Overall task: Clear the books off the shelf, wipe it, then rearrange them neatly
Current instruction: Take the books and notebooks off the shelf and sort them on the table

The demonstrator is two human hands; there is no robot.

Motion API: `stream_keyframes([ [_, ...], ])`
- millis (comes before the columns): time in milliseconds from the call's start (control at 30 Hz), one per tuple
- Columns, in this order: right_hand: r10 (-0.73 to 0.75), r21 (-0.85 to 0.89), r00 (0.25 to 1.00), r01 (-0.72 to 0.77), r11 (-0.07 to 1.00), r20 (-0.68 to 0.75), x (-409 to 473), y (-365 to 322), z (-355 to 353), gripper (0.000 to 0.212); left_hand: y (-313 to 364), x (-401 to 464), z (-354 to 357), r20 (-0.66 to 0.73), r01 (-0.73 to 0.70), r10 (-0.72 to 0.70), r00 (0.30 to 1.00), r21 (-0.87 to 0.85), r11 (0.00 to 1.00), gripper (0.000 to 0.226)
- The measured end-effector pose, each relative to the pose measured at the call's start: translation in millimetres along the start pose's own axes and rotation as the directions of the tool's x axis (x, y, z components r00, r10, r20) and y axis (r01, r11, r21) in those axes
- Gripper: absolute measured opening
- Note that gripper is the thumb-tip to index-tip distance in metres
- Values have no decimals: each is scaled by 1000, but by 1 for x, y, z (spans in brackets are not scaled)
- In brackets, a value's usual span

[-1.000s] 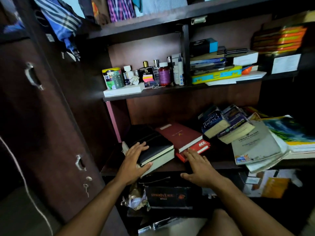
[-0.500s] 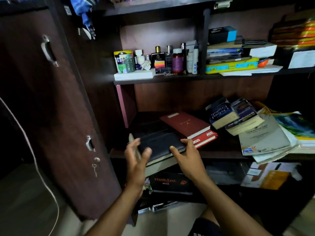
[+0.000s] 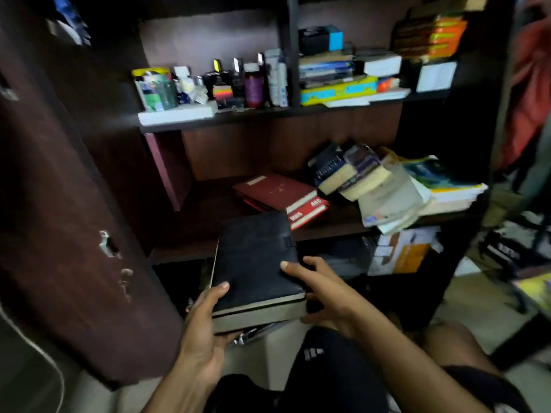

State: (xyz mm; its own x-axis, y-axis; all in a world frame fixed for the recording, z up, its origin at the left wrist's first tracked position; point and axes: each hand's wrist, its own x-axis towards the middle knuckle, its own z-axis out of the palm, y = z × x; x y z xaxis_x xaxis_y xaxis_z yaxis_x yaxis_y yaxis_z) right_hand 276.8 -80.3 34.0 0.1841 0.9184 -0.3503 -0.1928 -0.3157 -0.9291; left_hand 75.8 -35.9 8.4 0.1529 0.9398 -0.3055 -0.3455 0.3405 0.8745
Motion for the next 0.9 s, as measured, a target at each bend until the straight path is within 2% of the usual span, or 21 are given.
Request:
stream_keyframes([
  [67,-23,111,1000,24,994,-6,-28,8,-15,74,-12,-22,16,98,35,-36,995,17,999,48],
  [133,-81,168,994,93,981,-73,-59,8,-35,61,-17,-45,40,199,37,-45,979,42,998,55],
  [200,-134,194,982,158,968,-131,-95,3,-62,60,-19,-65,71,316,3,-27,948,77,997,49],
  [333,-246,155,923,300,941,-294,-168,-10,-123,66,-28,-100,146,525,-61,-29,851,155,986,50],
  [467,-315,96,815,408,908,-486,-235,-31,-197,38,-43,-138,234,714,-124,-78,696,227,966,54],
  [567,-351,90,683,520,849,-641,-285,-40,-257,40,-62,-164,304,846,-215,-108,522,253,944,49],
  [633,-372,73,605,583,809,-704,-310,-42,-284,38,-74,-173,341,897,-210,-128,423,234,949,50],
  [700,-383,54,498,660,749,-778,-338,-38,-312,40,-88,-186,378,942,-128,-167,291,211,969,59],
  [767,-374,21,375,729,685,-848,-366,-31,-335,53,-108,-200,410,955,0,-225,193,229,973,61],
  [833,-343,-21,259,770,638,-903,-390,-21,-354,64,-139,-216,432,952,-39,-239,190,251,967,49],
  [900,-296,-59,157,792,607,-942,-415,-9,-372,65,-173,-228,449,956,-294,-195,219,255,921,33],
])
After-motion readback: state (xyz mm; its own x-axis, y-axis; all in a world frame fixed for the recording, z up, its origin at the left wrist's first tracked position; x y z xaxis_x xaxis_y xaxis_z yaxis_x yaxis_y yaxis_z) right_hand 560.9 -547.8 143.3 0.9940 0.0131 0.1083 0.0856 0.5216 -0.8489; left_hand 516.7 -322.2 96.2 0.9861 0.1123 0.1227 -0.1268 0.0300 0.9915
